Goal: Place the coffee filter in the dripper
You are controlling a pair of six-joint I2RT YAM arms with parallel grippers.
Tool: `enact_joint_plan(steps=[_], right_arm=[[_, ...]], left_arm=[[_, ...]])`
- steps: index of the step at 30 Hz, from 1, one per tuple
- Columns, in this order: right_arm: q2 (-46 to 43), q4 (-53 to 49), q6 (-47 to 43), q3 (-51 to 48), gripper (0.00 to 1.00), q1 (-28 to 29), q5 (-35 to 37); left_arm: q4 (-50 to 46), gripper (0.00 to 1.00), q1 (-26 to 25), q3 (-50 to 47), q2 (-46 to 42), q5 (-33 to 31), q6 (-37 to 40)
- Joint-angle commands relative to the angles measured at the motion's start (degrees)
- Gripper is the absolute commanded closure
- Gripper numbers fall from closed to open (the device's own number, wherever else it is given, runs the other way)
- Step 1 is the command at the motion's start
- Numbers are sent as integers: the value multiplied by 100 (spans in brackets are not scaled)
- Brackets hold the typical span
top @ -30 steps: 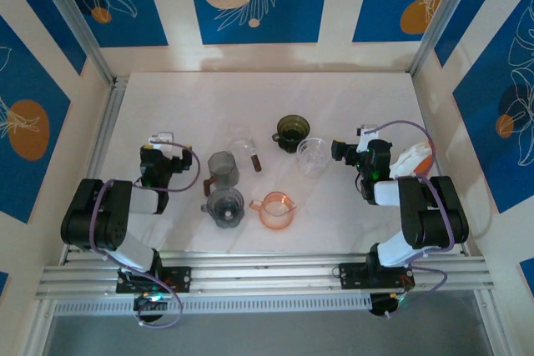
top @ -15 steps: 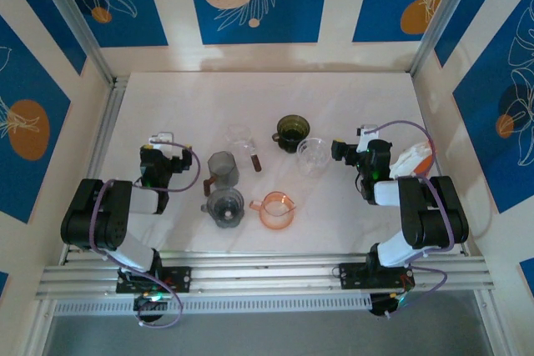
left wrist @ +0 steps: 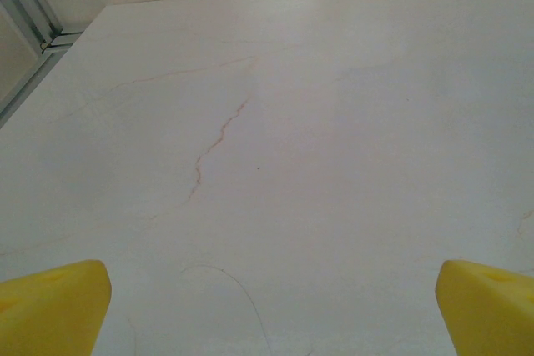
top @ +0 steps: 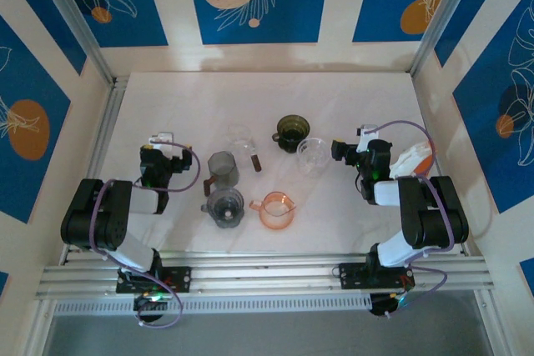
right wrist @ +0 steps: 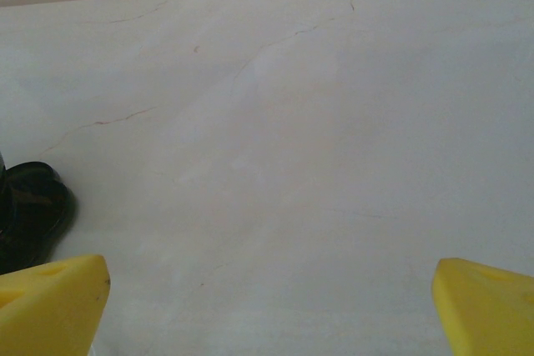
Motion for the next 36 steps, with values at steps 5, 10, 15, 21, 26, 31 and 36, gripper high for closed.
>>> enact_joint_plan(steps=[5,10,15,21,26,31,36], right_arm=[[-14,117,-30,18,1,-80,-90],[-215,-44,36,29,1,-88,14],[-746,-2211,346,904,1,-44,434],[-1203,-3018,778,1204,1,353,1431],[-1642,-4963,3218,1916,1,217,2213],[-1535,-5707,3815,2364,1,-291,565],[-1841,-6025,3203,2526,1,100,-176]], left_arm=[[-67,0,-19,123,30,160,42],[-132,0,-16,82,-175,-57,-31],[-1391,0,-7,416,-882,-408,-161],[-2068,0,-10,791,-1778,-795,-529],[-2226,0,49,1229,-2125,-1045,-2068],[-5010,0,289,2125,-2517,-1111,-4604],[-3771,0,430,1606,-2839,466,-5001]])
